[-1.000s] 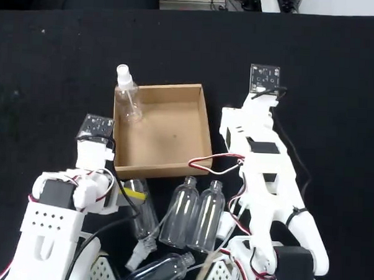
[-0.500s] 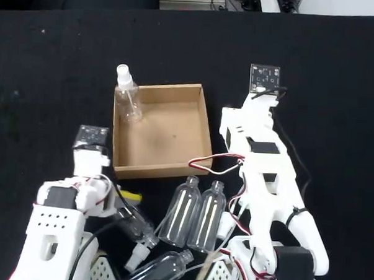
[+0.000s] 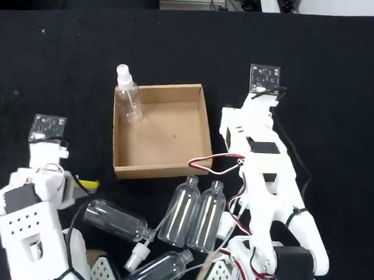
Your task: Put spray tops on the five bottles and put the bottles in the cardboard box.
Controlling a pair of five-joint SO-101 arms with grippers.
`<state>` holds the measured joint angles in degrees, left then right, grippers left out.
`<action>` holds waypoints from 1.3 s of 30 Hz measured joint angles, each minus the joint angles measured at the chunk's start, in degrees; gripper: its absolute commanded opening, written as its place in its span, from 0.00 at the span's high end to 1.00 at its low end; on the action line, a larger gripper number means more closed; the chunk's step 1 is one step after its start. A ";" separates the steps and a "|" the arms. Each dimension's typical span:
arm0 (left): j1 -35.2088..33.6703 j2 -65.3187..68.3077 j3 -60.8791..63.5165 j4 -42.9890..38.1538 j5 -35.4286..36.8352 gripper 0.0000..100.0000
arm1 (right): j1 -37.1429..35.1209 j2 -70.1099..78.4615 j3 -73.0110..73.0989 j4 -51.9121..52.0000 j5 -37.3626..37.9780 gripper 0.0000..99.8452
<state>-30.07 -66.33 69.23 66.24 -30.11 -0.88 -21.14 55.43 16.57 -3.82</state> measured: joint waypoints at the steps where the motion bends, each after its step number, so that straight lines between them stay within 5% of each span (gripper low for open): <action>1: 0.00 0.00 -2.02 1.93 -1.32 0.59 | 0.00 0.00 0.00 0.00 0.00 0.90; 12: 24.44 0.00 -17.05 28.57 -32.18 0.60 | 0.00 0.00 0.00 0.00 0.00 0.90; 19: 38.24 -0.62 -11.60 24.70 -30.68 0.60 | 2.02 0.00 0.00 0.00 0.00 0.90; 28: 39.47 -0.62 -0.97 14.07 -29.89 0.60 | 2.20 0.00 0.00 0.00 0.00 0.90; 39: 39.56 -0.70 -0.70 13.89 -29.89 0.60 | 2.20 0.00 0.00 0.00 0.00 0.90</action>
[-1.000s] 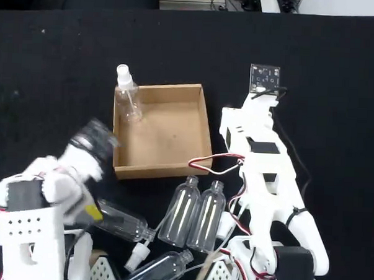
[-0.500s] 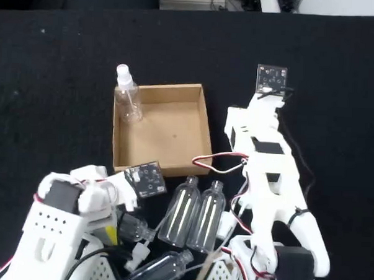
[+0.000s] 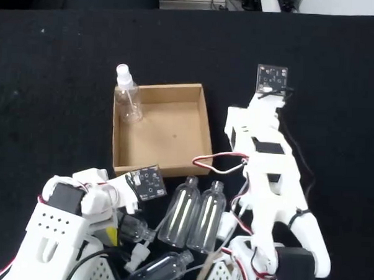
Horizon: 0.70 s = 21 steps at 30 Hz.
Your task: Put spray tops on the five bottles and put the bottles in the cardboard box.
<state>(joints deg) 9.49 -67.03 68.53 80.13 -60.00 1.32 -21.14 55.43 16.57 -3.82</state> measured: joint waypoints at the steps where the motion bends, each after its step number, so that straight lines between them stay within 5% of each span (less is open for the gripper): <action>1: -0.09 0.26 -0.18 0.00 0.00 0.60 | 0.35 0.00 0.00 0.09 0.00 0.90; 10: -3.60 0.70 -2.02 -1.93 10.64 0.60 | 1.23 0.00 -4.75 11.78 0.00 0.90; 21: -4.31 0.70 -4.48 3.08 10.55 0.60 | 1.32 0.00 -4.75 11.96 0.00 0.90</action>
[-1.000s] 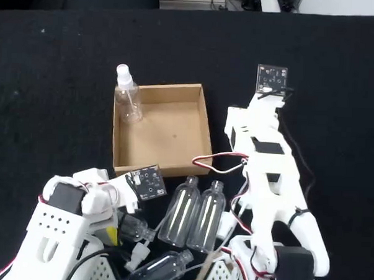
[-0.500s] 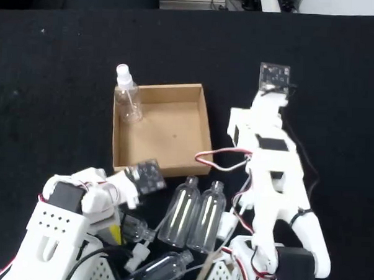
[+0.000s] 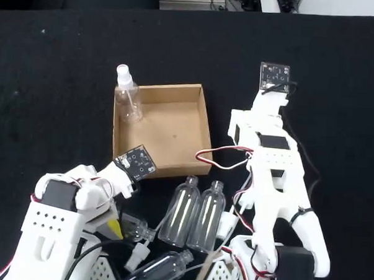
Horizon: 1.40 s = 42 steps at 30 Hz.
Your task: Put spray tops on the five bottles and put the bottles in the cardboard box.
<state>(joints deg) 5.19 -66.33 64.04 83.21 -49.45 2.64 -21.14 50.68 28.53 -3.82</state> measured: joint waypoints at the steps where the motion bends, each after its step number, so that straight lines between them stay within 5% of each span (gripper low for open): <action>1: 0.00 0.00 -0.26 0.53 -1.23 0.60 | 0.00 0.00 -0.44 0.26 0.00 0.90; 11: 0.09 0.00 -4.22 1.85 -6.51 0.60 | 3.78 0.00 -2.29 1.85 0.00 0.90; 24: 0.09 9.85 -14.33 1.93 -3.69 0.60 | 13.89 -0.09 -17.32 25.67 0.00 0.90; 42: 9.41 18.90 -9.58 -1.76 -0.70 0.60 | 14.59 -0.09 -3.69 16.44 0.00 0.90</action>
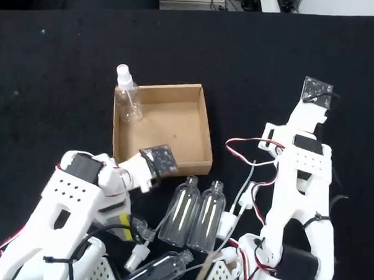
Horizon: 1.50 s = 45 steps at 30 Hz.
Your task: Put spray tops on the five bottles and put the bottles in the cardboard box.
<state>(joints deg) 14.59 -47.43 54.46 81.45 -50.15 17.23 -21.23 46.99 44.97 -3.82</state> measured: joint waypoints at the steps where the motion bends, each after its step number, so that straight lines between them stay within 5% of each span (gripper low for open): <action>1: 0.79 0.00 0.00 0.00 -0.09 0.60 | 0.00 0.00 0.00 0.00 0.00 0.90; 10: 5.80 0.62 4.04 -4.04 -1.14 0.60 | 0.00 0.00 0.18 -0.18 0.00 0.90; 28: 1.58 0.53 18.37 -21.10 -1.23 0.61 | 0.00 0.00 1.49 -1.58 0.00 0.90; 34: 1.58 0.53 18.81 -21.45 -1.23 0.72 | 0.00 0.00 1.49 -1.58 0.00 0.90; 45: 1.14 0.53 12.31 -11.96 -2.46 0.72 | 0.00 0.00 1.49 -1.58 0.00 0.90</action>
<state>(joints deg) 15.74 -46.90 66.77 69.49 -52.62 17.23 -21.23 48.48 43.38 -3.82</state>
